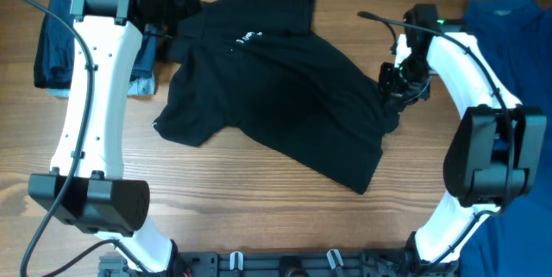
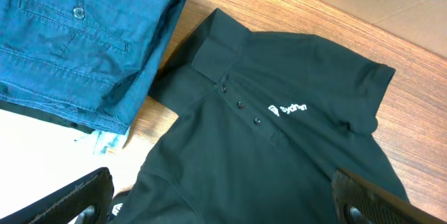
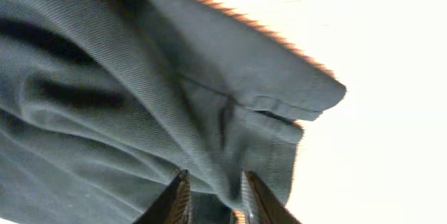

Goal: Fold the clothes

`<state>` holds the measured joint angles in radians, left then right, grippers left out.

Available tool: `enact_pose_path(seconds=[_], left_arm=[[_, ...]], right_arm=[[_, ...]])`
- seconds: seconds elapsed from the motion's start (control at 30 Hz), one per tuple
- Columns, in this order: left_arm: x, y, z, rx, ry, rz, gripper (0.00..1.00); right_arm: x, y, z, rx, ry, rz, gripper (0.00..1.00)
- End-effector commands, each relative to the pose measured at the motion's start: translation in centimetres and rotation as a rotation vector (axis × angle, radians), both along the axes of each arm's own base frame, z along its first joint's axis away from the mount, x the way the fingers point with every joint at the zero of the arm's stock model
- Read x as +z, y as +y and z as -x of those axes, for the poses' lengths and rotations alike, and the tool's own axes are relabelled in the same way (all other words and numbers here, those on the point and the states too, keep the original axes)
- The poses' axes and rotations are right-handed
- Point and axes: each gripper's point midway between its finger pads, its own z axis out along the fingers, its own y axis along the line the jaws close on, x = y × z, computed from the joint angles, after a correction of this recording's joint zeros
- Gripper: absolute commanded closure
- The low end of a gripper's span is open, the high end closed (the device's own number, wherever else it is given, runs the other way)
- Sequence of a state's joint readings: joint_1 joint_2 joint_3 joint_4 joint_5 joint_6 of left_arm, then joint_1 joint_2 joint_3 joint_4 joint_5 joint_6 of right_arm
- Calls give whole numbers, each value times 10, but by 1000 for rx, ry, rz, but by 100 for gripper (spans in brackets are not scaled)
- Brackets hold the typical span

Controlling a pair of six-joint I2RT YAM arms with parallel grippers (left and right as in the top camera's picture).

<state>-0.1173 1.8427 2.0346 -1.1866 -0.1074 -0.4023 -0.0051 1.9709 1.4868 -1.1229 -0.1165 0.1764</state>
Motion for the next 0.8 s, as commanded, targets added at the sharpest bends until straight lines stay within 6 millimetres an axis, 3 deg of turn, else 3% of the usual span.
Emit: enact_pose_path(seconds=[0.0,0.13,0.6,0.77], left_arm=[[-3,1,0,0,9,-5,0],[-3,1,0,-1,9,-6,0],[-3,2,0,0,9,-6,0],[-3,1,0,0,9,-5,0]], right_arm=[[4,-16,-3,-56,-16,60,81],[-3,-19,-5,-83,-30,66,90],[-59,-18,8,-143,-58,62,96],[-71,-29,-17,-153,-204,121,96]])
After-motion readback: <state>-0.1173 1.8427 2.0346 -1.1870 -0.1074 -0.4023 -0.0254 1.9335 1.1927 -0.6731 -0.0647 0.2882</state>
